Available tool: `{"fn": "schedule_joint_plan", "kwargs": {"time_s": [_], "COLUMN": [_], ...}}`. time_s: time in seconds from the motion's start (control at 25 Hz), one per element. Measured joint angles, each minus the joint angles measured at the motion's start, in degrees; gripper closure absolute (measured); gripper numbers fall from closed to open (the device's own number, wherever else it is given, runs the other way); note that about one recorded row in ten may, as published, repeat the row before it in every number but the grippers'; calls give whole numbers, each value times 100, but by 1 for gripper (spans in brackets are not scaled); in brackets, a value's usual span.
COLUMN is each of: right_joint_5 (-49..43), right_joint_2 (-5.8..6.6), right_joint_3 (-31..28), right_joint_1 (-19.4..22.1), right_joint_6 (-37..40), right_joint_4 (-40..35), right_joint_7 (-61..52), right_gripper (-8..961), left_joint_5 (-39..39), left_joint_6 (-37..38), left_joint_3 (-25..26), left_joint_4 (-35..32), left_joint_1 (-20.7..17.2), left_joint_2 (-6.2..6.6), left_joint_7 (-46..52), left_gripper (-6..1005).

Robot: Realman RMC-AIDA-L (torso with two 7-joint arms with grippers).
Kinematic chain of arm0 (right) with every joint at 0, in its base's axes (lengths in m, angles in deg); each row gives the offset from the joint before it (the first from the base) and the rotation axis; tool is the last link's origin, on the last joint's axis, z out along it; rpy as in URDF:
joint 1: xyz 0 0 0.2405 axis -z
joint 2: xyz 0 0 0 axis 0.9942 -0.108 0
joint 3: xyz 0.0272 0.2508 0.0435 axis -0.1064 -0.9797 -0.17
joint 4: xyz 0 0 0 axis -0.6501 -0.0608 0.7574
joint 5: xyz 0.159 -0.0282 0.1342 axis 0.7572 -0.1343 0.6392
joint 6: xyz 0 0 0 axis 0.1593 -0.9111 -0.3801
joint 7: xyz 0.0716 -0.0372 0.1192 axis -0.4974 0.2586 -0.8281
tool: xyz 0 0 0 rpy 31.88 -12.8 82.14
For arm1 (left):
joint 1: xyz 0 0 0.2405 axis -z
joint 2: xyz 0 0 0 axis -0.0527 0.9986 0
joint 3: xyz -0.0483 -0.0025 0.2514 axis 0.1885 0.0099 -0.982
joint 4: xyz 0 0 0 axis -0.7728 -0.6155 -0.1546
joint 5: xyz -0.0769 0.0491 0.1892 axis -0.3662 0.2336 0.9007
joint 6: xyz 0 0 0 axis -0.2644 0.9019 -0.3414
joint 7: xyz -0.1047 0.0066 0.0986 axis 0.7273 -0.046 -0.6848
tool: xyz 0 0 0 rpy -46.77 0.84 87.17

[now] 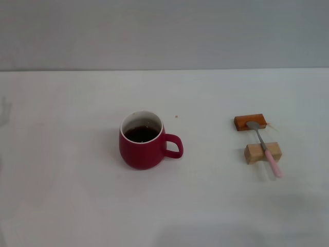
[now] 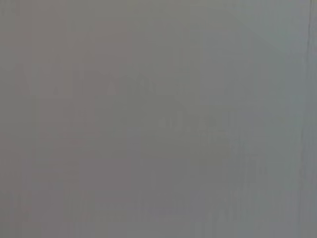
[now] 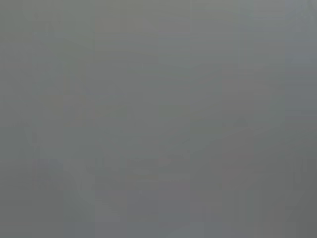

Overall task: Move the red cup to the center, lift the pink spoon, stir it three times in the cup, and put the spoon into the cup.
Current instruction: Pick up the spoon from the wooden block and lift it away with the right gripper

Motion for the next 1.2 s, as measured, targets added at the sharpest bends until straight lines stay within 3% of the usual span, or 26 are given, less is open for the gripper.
{"fn": "schedule_joint_plan", "kwargs": {"time_s": [0.2,0.32,0.44,0.6,1.2], "right_joint_5": [13,11,23,35,21], "right_joint_2": [166,217,379,452,435], "right_joint_3": [365,514,815,972,1060], "right_joint_1": [318,360,341,299,13], "right_joint_6": [-691,-861,-1290,-1508,-2378], "right_joint_4": [673,805,1070,1148,924], "right_joint_7": [554,678,841,850,850], "right_gripper": [360,360,359,359,360], "left_joint_5": [1,1,1,1,-28], "left_joint_6": [-8,-8,-9,-2,17], "left_joint_3": [-15,-15,-13,-3,9], "left_joint_4": [-8,-8,-9,-13,-2], "left_joint_1": [49,49,56,48,-9], "left_joint_2": [0,0,-1,-1,-7], "left_joint_7": [-271,-271,-344,-344,-314], "left_gripper": [155,155,155,155,155]}}
